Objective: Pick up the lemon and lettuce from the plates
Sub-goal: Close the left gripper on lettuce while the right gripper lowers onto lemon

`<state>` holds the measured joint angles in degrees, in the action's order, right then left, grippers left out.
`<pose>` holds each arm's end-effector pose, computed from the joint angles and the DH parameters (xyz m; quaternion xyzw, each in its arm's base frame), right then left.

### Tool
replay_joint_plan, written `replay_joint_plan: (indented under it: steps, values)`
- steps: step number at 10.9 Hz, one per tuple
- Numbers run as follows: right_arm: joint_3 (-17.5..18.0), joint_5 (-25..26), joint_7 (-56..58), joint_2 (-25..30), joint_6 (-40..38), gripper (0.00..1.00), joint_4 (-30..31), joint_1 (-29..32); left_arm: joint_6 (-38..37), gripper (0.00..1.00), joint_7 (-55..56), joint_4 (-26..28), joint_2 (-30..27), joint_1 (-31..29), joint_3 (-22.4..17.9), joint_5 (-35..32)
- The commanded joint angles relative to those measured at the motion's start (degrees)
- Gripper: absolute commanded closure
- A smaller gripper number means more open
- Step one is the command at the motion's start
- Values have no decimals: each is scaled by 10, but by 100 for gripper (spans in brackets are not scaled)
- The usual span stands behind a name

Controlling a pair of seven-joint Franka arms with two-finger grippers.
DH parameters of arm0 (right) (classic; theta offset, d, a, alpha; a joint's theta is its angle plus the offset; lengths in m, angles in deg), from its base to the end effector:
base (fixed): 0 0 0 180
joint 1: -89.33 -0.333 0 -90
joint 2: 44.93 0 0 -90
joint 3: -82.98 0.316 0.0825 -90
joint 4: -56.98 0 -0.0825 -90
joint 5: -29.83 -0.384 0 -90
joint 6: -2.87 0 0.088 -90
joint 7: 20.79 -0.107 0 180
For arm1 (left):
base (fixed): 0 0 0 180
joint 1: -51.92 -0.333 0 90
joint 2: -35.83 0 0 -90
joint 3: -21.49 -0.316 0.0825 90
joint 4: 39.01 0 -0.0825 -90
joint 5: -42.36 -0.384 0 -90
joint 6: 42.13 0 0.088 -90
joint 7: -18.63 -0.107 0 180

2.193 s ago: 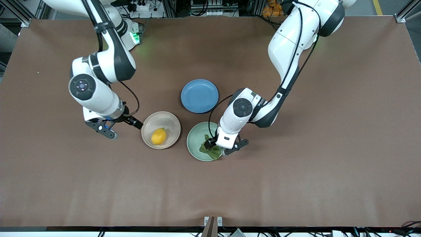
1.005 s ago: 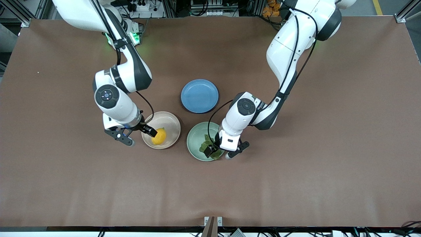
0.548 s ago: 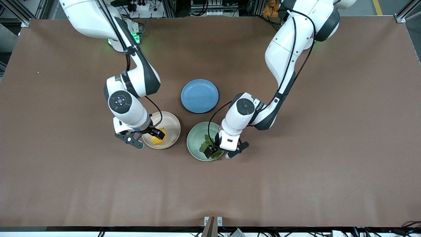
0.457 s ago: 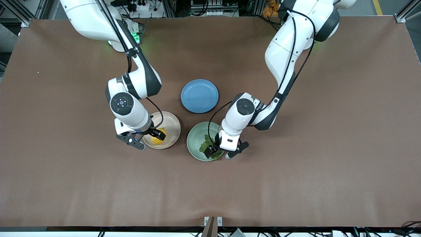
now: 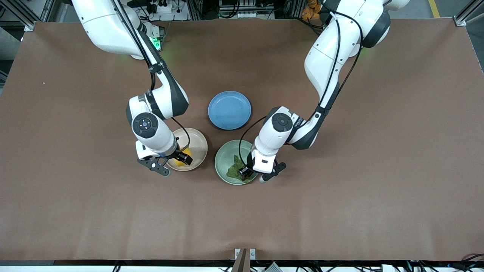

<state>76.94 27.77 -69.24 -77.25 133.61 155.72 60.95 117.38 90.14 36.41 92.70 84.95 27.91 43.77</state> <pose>0.6168 0.2617 0.2602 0.9732 -0.2294 0.0075 0.0125 0.6166 -0.4728 0.1871 0.9189 0.3117 0.0962 0.2218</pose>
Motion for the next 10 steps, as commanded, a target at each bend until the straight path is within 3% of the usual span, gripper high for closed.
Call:
replay_joint_plan:
  steps: [1,4,8,9,10]
  values:
    - [-3,-7,4,-23,17,0,-13,-3,4,81,13,-11,4,10,-10,12]
    - [-3,-7,2,-34,24,0,-13,-5,-8,98,14,-10,-1,8,-9,12]
    - [-3,-7,-6,-48,28,0,-11,-14,-121,100,5,-11,-36,-4,-9,10]
    - [-3,-7,-7,-50,35,3,-9,-16,-128,100,5,-11,-40,-5,-9,10]
    - [-3,-7,-8,-51,36,21,-8,-16,-138,100,4,-11,-41,-5,-9,8]
